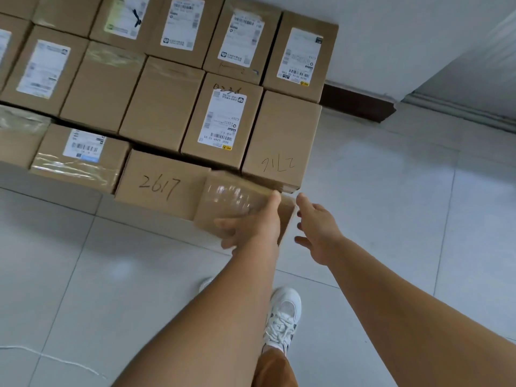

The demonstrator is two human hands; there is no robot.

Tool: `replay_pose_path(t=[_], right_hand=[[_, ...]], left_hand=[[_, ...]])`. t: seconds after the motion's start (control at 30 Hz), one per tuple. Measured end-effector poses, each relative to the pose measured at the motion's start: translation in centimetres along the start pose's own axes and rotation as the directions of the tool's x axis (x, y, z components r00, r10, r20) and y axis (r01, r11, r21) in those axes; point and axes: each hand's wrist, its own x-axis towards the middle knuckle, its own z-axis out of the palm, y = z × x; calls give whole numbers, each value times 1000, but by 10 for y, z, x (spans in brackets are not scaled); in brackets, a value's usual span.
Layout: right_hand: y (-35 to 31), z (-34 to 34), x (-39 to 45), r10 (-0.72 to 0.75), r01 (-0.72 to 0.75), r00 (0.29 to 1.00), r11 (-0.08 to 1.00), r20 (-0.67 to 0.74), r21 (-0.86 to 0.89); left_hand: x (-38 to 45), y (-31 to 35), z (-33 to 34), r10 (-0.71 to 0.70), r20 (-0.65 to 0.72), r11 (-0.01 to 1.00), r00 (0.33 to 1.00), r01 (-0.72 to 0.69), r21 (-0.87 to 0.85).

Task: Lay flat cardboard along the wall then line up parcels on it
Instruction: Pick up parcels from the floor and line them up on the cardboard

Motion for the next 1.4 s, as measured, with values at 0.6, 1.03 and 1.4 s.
replay_pose_path(t=[0.6, 1.03, 1.4], right_hand=[[-7, 47, 16, -69, 74, 996, 992, -50, 98], [-34, 64, 28, 3, 10, 993, 995, -121, 103], [-87, 26, 16, -15, 21, 991, 999, -135, 48]], left_hand=[[91, 17, -92, 174, 55, 926, 983, -144, -350], [96, 24, -92, 244, 58, 957, 968, -231, -177], [40, 45, -40, 683, 190, 654, 706, -706, 272]])
